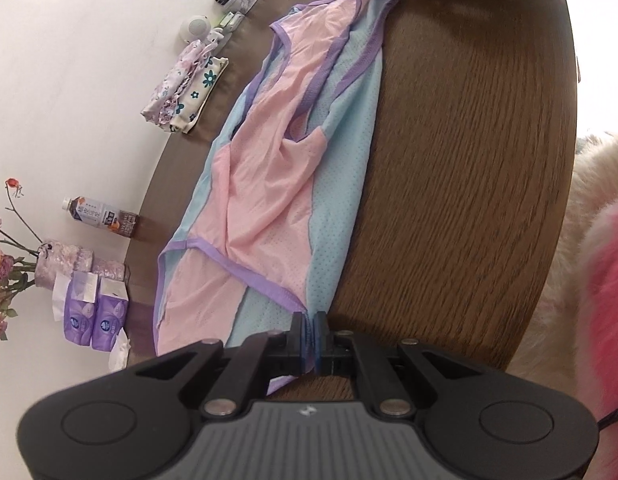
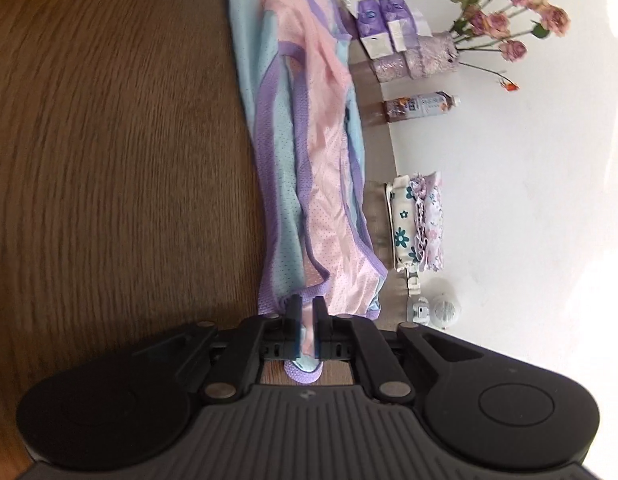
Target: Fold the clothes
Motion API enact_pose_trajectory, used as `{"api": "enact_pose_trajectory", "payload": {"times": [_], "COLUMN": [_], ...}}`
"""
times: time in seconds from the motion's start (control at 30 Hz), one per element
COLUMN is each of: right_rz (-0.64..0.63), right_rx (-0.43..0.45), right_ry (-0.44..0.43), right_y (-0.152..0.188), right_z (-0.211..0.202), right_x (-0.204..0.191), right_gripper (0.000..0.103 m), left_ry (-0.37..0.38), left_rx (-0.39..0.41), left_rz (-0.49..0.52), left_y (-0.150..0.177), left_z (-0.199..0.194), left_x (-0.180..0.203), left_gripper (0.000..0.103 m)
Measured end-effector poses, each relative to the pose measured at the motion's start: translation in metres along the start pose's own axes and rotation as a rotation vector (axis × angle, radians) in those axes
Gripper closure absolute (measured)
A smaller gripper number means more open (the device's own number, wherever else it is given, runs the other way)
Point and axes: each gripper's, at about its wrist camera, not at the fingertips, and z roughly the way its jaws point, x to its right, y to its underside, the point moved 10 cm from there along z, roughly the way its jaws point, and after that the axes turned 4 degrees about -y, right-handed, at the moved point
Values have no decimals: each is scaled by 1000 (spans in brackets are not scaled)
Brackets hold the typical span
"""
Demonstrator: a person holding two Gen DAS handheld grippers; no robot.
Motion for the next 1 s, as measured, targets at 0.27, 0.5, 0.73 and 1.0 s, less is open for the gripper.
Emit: {"api": "enact_pose_trajectory", "payload": {"times": [0.27, 0.5, 0.73, 1.0], "right_rz": [241, 234, 290, 231], "right_rx": [-34, 29, 151, 117], "right_ry": [77, 66, -16, -155], "right_y": [2, -47, -119, -174], "right_z": [-49, -57, -40, 11], "right_x": [21, 10, 31, 14], "right_gripper": [24, 23, 28, 80], "left_ry": [-74, -178, -209, -124], "left_rx": [12, -9, -3, 3], "left_rz": [-162, -193, -207, -163], "left_y": [33, 68, 92, 108], "left_z": [-3, 17, 62, 104], "left_x": [-38, -80, -118, -129], "left_gripper": [77, 75, 75, 92]}}
